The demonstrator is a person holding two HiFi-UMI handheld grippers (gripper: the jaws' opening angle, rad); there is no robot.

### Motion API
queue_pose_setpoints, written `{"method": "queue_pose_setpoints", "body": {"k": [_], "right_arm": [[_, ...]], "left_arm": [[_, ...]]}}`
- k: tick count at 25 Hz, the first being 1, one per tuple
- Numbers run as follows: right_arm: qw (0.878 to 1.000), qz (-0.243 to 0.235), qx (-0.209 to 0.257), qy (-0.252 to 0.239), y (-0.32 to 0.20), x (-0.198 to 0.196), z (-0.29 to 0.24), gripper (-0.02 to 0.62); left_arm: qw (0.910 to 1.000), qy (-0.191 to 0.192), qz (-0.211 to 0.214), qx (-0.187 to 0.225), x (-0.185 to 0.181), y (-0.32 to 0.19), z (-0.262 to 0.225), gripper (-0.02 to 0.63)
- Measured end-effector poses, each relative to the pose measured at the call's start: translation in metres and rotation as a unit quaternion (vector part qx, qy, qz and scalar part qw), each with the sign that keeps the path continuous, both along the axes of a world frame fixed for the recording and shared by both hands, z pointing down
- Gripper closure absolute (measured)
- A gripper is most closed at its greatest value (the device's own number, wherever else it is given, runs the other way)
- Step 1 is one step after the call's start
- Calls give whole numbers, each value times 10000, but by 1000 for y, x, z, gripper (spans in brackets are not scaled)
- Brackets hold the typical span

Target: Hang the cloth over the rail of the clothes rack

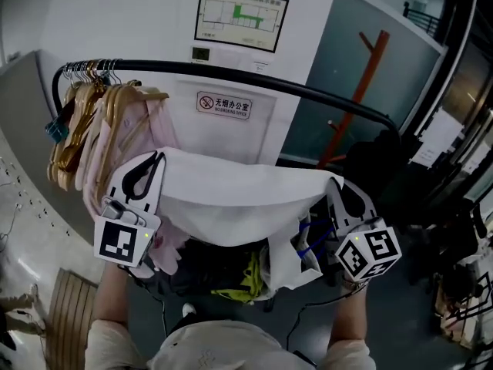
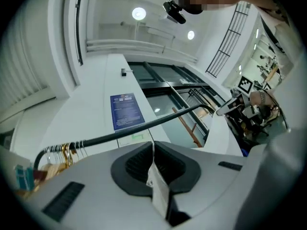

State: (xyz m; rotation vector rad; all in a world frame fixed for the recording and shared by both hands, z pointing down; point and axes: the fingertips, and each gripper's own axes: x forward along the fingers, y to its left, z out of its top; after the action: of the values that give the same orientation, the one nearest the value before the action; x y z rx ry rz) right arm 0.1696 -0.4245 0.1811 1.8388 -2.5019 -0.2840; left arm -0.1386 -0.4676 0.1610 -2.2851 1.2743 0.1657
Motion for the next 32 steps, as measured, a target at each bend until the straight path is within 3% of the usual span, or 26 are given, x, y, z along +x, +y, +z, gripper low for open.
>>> {"method": "queue_pose_setpoints", "body": {"k": [8, 14, 21, 25, 28, 32], "right_arm": [[9917, 383, 1073, 597, -18, -10, -124, 572], [9845, 533, 1504, 729, -43, -15, -188, 572], [9770, 760, 1908, 567, -84, -4, -262, 572], [9676, 1104, 2124, 806, -103, -2, -297, 572], [9619, 1296, 2201, 974, -117, -3, -316, 572], [9646, 1341, 1988, 1099, -148, 0, -320, 572]], "left_arm": [[9935, -644, -450, 819, -10, -26, -98, 588], [9861, -979, -605, 1197, -12, -52, -143, 588], [9795, -864, -1047, 1491, -19, -94, -207, 588], [9708, -948, -1340, 1751, -15, -117, -244, 588], [9668, -1045, -1542, 1751, -14, -141, -265, 588], [9703, -1138, -1548, 1467, -11, -177, -275, 588]]}}
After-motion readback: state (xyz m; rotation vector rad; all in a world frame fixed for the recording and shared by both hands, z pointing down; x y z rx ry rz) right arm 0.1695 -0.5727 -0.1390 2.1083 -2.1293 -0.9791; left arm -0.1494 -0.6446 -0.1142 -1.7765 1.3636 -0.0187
